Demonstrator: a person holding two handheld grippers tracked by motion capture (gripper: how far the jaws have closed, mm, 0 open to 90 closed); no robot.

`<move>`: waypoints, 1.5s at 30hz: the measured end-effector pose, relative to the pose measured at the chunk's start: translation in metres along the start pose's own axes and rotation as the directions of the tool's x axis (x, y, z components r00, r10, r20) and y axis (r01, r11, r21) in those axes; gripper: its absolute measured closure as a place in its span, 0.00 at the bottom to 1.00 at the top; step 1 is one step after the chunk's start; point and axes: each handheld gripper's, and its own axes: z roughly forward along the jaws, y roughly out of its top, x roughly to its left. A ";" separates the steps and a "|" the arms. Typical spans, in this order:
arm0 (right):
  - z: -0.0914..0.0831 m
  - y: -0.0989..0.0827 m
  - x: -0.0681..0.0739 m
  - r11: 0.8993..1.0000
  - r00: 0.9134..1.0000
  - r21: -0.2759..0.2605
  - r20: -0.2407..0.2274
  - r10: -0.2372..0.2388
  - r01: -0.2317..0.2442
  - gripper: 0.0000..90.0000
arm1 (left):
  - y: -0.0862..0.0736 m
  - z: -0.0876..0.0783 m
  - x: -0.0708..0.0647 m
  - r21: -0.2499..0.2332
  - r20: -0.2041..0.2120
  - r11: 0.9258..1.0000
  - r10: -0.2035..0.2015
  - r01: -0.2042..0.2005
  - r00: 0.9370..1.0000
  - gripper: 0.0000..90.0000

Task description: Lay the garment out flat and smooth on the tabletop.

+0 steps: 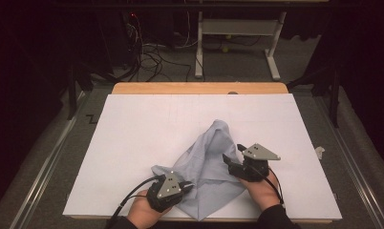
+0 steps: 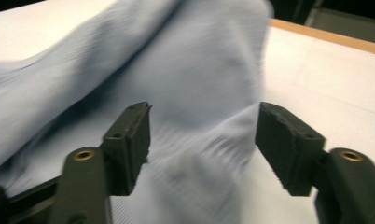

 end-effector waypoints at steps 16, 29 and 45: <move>0.043 0.011 -0.014 0.997 0.997 0.051 -0.045 0.062 -0.059 0.46 | -0.002 0.000 -0.001 0.000 -0.006 1.000 -0.001 0.001 1.000 0.87; 0.016 0.021 -0.013 0.997 1.000 -0.070 0.012 0.027 -0.026 0.93 | -0.003 -0.003 0.008 0.014 -0.090 0.999 0.033 -0.032 0.995 0.87; -0.010 0.030 -0.003 0.962 0.992 -0.252 0.098 -0.079 0.102 0.93 | -0.011 -0.025 0.069 -0.186 -0.340 0.974 -0.189 0.131 0.921 0.87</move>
